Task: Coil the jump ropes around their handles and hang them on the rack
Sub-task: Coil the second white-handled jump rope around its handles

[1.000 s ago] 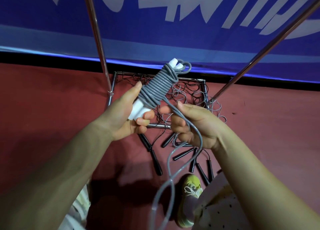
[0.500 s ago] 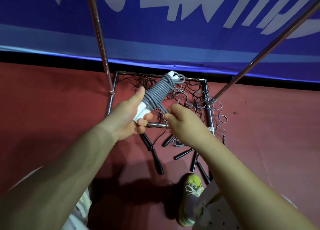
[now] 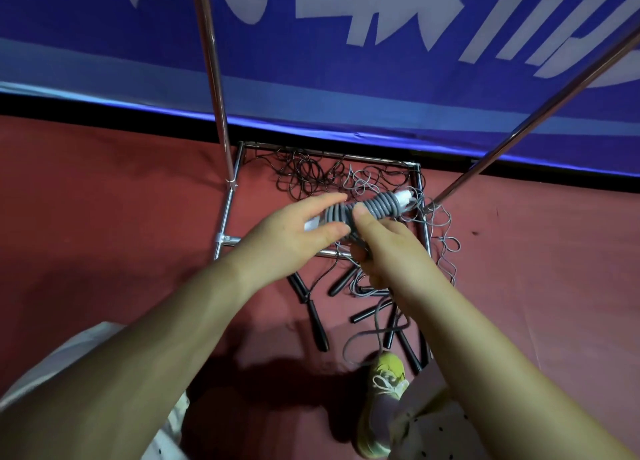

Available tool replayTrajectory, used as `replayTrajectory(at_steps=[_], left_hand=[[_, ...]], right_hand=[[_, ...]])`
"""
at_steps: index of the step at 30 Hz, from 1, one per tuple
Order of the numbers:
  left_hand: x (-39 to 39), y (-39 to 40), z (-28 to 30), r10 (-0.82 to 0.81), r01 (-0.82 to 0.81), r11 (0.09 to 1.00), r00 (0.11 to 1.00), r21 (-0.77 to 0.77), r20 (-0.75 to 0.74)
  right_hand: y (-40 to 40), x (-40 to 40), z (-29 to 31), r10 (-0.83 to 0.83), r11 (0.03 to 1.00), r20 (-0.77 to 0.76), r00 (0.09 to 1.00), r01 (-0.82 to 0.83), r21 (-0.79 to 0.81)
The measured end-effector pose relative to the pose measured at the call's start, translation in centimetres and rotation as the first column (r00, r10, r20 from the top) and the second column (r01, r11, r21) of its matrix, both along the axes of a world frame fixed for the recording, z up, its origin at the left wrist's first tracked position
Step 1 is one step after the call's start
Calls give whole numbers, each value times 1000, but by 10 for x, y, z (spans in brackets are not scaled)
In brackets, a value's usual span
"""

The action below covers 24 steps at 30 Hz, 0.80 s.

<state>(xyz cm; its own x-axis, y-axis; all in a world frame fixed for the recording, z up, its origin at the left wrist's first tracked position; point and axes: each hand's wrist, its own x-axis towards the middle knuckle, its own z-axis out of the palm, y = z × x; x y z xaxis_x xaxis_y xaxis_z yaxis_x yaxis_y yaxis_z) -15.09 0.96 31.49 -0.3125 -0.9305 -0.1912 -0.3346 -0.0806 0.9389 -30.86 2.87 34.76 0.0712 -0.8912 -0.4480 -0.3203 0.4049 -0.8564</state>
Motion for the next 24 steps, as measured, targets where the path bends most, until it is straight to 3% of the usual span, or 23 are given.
replayTrajectory(at_steps=[2,4,6,8,10,11,12,14,17,20,24], left_hand=[[2,0,-2,18,-17,1000,999,-25,30],[4,-1,0,22,-21,1000,999,17,-31],[8,-2,10,71,-16,971,972,238,-226],[15,-3,22,63,117,840,949,530,-309],[21,0,28,-21,258,698,940,668,-340],[21,0,27,-26,281,673,934,685,-357],[19,1,28,3,255,676,938,692,-348],[12,4,26,76,128,771,954,624,-289],[3,7,15,96,-34,923,985,383,-144],[1,8,9,82,-81,977,997,197,3],[-6,5,11,214,-169,950,964,264,-155]], right_hand=[[-4,1,-5,-18,1000,-9,1000,18,-16],[-7,2,-9,3,998,-44,999,-6,-68],[-8,2,-8,62,988,-53,997,-69,-141],[-4,1,-3,174,959,-15,985,-172,-223],[-1,-2,-1,310,917,-12,951,-302,-261],[0,-4,-1,353,903,-19,935,-346,-254],[-1,-7,0,374,900,-29,927,-371,-230],[-3,-11,-1,376,906,-72,924,-382,-180],[-6,-17,-4,380,898,-225,897,-416,-142],[-7,-17,-9,367,893,-328,870,-429,-139],[-8,-14,-10,262,922,-255,931,-319,-218]])
